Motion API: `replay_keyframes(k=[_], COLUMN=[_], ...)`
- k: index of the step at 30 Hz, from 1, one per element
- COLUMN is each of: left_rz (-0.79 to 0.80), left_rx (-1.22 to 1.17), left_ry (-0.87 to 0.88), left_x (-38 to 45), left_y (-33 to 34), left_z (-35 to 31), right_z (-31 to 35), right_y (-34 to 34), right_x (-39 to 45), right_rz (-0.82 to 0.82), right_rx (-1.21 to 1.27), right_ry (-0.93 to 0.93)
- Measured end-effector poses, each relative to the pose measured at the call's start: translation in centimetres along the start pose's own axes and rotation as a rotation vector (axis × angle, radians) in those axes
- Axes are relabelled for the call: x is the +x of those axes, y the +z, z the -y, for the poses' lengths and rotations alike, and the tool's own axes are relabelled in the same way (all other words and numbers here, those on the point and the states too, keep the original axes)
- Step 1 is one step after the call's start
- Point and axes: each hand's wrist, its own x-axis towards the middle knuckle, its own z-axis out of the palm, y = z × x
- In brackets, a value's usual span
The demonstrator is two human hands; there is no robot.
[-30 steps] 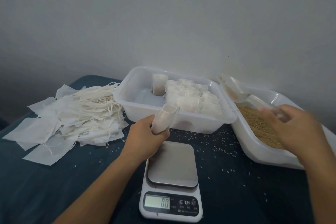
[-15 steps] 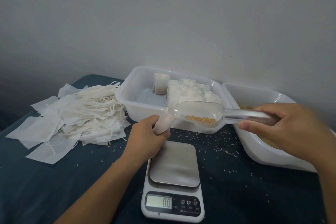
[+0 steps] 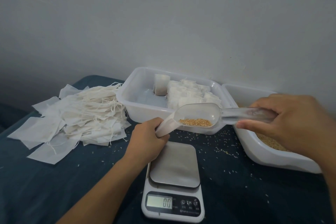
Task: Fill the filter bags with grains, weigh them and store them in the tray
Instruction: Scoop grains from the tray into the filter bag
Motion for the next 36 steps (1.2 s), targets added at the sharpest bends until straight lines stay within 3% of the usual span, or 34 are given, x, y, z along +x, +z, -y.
replay_keyframes(k=[26, 36], left_rz=[0.017, 0.032], left_rx=[0.002, -0.105], left_ry=[-0.008, -0.028], left_x=[0.0, 0.1], left_y=[0.0, 0.1], left_z=[-0.1, 0.0], right_z=[0.1, -1.2], right_y=[0.1, 1.9], right_x=[-0.4, -1.6], right_rz=[-0.015, 0.027], right_rx=[-0.014, 0.248], right_ry=[0.043, 0.134])
